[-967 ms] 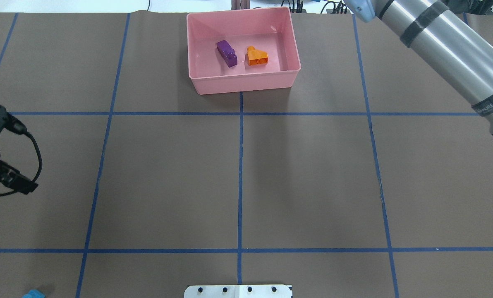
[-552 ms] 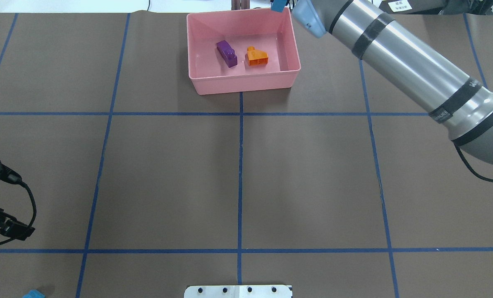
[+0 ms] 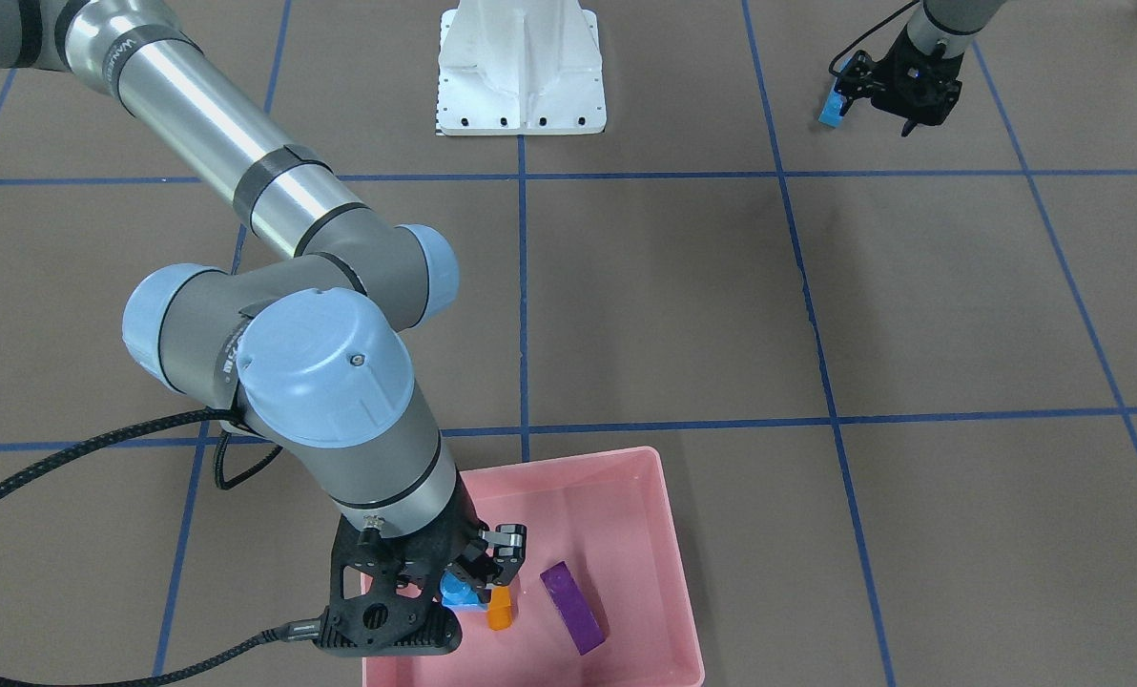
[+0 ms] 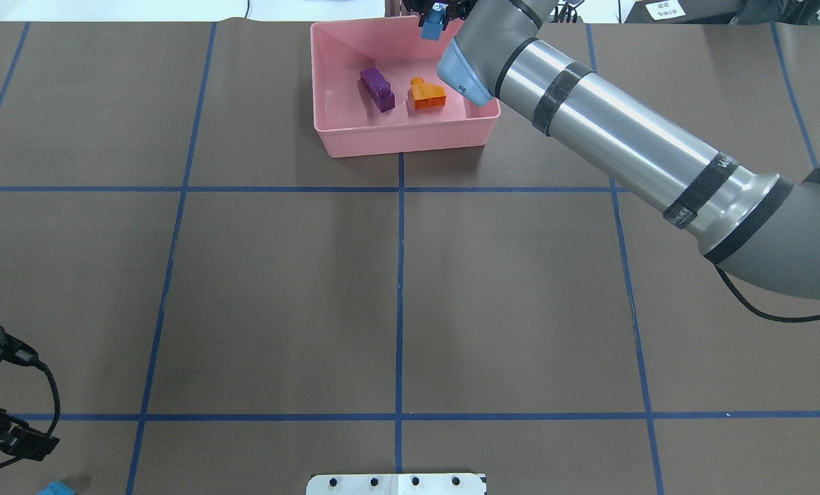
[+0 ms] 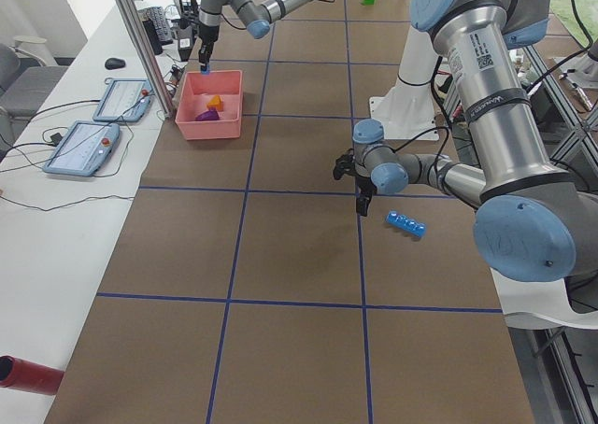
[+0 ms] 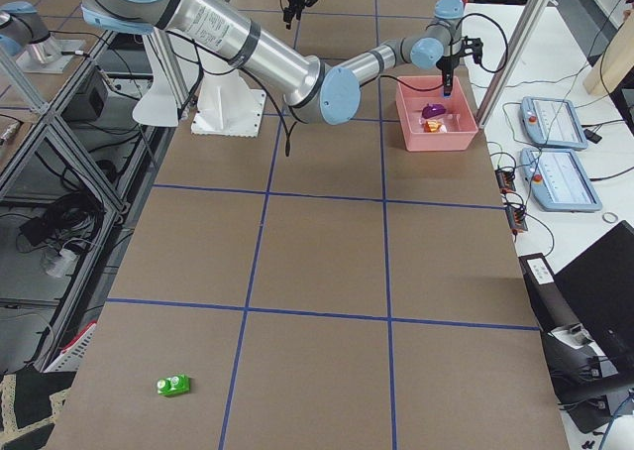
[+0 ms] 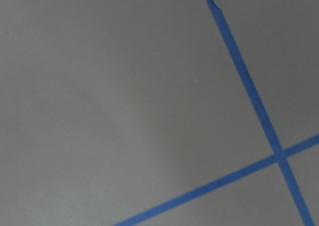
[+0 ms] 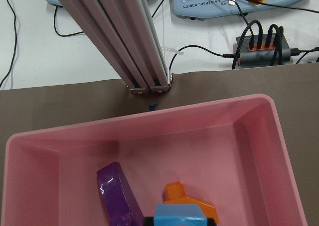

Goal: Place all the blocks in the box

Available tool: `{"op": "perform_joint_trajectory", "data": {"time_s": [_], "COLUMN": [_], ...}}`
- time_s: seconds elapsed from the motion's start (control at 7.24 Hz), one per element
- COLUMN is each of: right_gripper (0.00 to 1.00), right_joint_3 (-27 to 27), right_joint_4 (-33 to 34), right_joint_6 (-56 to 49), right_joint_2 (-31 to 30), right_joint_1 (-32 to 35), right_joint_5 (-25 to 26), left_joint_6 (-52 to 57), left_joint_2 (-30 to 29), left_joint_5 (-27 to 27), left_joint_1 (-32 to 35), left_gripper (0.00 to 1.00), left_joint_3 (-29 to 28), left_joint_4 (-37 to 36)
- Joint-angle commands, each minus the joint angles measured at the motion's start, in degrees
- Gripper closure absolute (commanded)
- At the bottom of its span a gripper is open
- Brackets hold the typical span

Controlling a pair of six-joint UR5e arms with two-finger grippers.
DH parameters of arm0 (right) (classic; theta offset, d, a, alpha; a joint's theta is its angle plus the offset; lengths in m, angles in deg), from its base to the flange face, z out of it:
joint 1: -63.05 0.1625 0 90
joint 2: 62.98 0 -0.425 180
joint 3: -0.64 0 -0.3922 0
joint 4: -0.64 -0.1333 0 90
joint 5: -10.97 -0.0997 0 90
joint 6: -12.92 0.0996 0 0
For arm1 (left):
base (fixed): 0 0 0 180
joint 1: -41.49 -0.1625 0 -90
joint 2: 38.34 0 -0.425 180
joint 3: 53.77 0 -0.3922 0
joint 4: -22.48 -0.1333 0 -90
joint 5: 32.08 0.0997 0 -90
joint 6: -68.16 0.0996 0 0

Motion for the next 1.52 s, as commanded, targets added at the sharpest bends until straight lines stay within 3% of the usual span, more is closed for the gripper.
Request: {"op": "perform_joint_trajectory", "data": {"time_s": [0.0,0.28,0.55,0.69,1.24,1.38], "right_gripper": [0.02,0.01,0.01,0.01,0.01,0.01], "right_joint_3": [0.5,0.4,0.1,0.1,-0.2,-1.7], "right_joint_4": [-0.5,-0.5,-0.3,-0.3,-0.2,0.5], "right_joint_6": [0.1,0.5,1.0,1.0,0.5,0.1], "right_joint_2": [0.5,1.0,1.1,1.1,1.1,1.0], "right_joint_1": [-0.1,0.0,0.1,0.3,1.2,2.2], "right_joint_5": [2.1,2.1,2.0,2.0,1.4,-0.7], "left_joint_6": [-8.5,-14.0,-14.0,-14.0,-14.0,-14.1], "left_joint_2": [1.3,1.4,1.4,1.4,1.1,0.7], "left_joint_5": [6.3,11.3,11.4,11.4,11.4,11.4], "left_joint_1": [-11.6,-18.8,-19.0,-19.7,-21.3,-21.5], "left_gripper": [0.00,0.00,0.02,0.09,0.12,0.17], "left_joint_3": [-0.2,-0.9,-1.2,-1.4,-3.0,-3.7], "left_joint_4": [0.8,0.6,0.6,0.5,0.5,0.5]}}
